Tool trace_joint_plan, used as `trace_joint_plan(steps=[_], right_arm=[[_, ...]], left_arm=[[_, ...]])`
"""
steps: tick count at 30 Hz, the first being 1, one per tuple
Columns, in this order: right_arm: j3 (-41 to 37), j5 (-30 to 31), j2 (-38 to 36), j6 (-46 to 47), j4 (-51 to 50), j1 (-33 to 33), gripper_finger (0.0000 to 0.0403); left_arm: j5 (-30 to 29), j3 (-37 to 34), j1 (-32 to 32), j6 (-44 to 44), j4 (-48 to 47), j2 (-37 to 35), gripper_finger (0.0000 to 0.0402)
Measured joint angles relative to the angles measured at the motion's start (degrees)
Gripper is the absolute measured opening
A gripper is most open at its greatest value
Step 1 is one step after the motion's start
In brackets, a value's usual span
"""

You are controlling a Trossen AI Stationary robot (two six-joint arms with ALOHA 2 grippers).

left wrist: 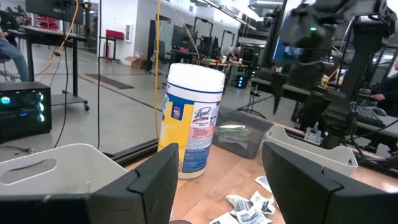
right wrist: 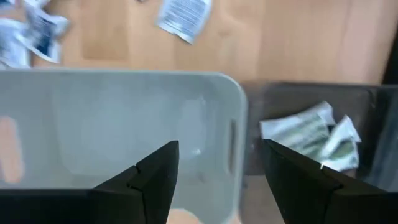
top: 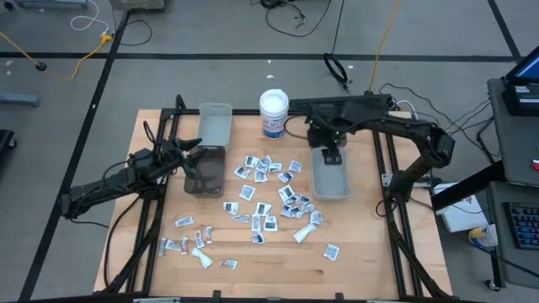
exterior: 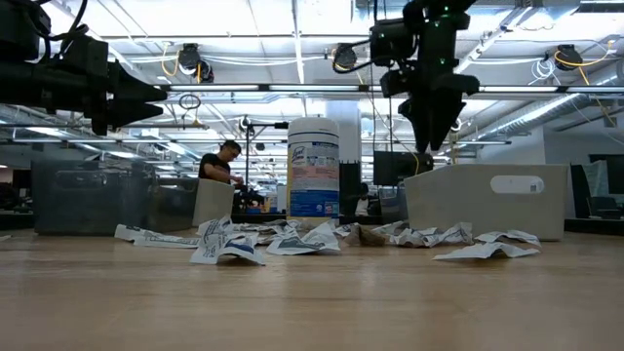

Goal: Pick & Place First Aid Supplies
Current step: Put the green bandage into the right black bin

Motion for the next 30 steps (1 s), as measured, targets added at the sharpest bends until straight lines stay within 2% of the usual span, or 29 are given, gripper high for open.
trace_joint_plan(steps=[7,12,22,30], right_arm=[[0.0,-0.32,0.0,4.88,0.04,10.68,0.0221],[0.0,-2.9,0.0,11.12,0.82,18.77,0.0221],[0.0,-2.93,0.0,21.15,7.5,35.93,0.0221],[0.0,-2.87,0.04,27.56,13.06,43.36,0.0221]], left_arm=[[0.0,0.0,0.02,0.0,0.0,-0.01,0.0237],[0.0,0.0,-0.01,0.0,0.0,0.0,0.0237],[0.0,0.0,0.0,0.0,0.01,-0.01,0.0237],[0.0,0.0,0.0,-0.01,0.01,0.0,0.0237]])
